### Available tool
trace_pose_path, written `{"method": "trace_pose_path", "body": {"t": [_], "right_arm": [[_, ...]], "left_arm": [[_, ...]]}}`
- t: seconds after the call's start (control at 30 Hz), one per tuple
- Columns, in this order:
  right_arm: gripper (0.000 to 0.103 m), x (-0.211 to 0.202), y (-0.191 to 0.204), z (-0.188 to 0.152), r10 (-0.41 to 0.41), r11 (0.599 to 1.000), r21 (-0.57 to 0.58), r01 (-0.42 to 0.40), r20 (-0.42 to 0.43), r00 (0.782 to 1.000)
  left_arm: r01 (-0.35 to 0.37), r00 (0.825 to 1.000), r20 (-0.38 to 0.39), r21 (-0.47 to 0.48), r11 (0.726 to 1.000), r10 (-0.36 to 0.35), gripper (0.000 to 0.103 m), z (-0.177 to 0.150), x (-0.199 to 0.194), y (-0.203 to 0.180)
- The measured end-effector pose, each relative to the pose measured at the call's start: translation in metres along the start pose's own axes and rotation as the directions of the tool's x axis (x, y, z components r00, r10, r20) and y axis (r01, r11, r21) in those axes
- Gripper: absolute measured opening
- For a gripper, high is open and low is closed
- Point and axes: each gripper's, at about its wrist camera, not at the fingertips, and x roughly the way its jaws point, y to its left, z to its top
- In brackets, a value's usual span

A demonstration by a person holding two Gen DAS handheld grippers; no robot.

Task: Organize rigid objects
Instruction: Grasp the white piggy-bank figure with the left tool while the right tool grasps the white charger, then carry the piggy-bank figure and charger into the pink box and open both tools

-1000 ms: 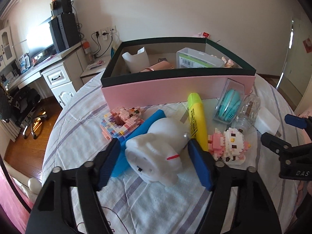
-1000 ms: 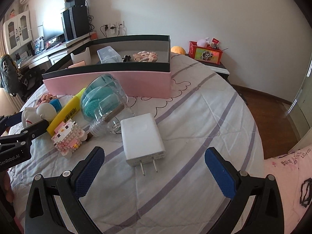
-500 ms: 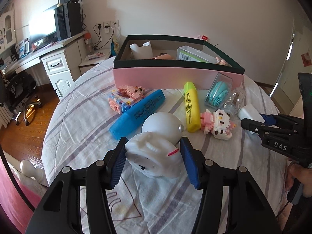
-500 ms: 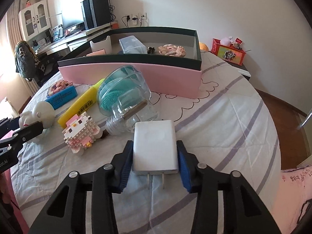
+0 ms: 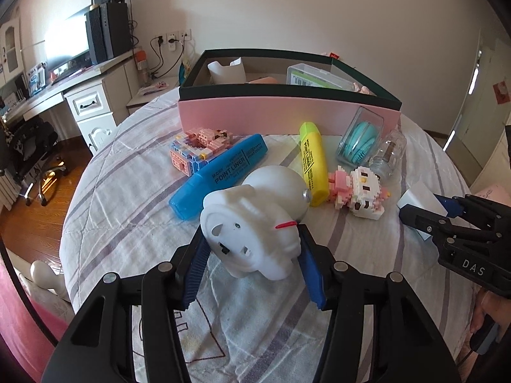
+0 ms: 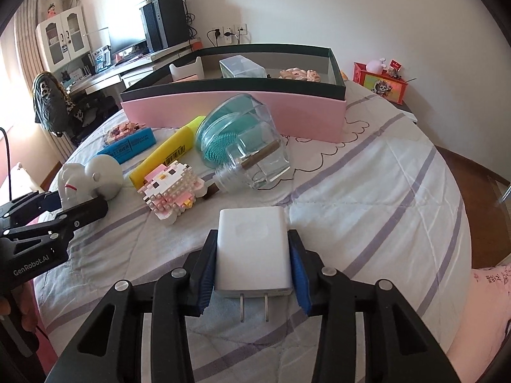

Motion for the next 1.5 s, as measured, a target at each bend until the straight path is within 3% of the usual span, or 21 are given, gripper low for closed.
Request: {"method": "trace_pose_path", "body": {"t": [0.27,0.53,0.7,0.9,1.07,1.2,1.43,1.5], "right_arm": [[0.041,-0.019,-0.002,0.003,0.059,0.997,0.039,-0.062,0.089,0.994],[0.041,-0.042,0.013,0.039,0.075,0.997,-0.012,-0.074,0.192,0.979],[0.041,-0.044,0.016,0.067,0.075,0.996,-0.054,-0.064,0.223,0.972],[0.041,-0.043,0.012,0.114,0.060,0.994,-0.100,-0.034,0.270,0.961],[0.041,-0.020,0.005,0.159,0.039,0.993,-0.117,-0.007,0.270,0.962],[0.041,0.028,-0.007,0.188,0.015,0.994,-0.112,0.007,0.194,0.981],[0.041,0.099,-0.024,0.200,-0.005,0.996,-0.091,0.011,0.066,0.998],[0.041,0.108,-0.028,0.199,0.010,0.997,-0.074,-0.006,0.050,0.999]], "left_arm": [[0.022,0.996,0.087,0.012,1.000,-0.023,0.054,0.014,-0.032,-0.011],[0.020,0.989,0.149,0.053,0.998,-0.027,0.054,0.053,-0.038,-0.029],[0.027,0.985,0.169,0.075,0.997,-0.040,0.054,0.086,-0.031,-0.029],[-0.026,0.979,0.203,0.104,0.994,0.004,0.054,0.145,-0.011,-0.026],[-0.012,0.993,0.122,0.107,0.994,-0.001,0.054,0.185,0.040,-0.020],[-0.014,0.999,0.030,0.115,0.993,0.011,0.054,0.202,0.086,-0.016],[-0.054,0.996,-0.066,0.130,0.990,0.063,0.055,0.206,0.132,-0.019],[-0.059,0.996,-0.065,0.130,0.990,0.068,0.064,0.206,0.134,-0.019]]}}
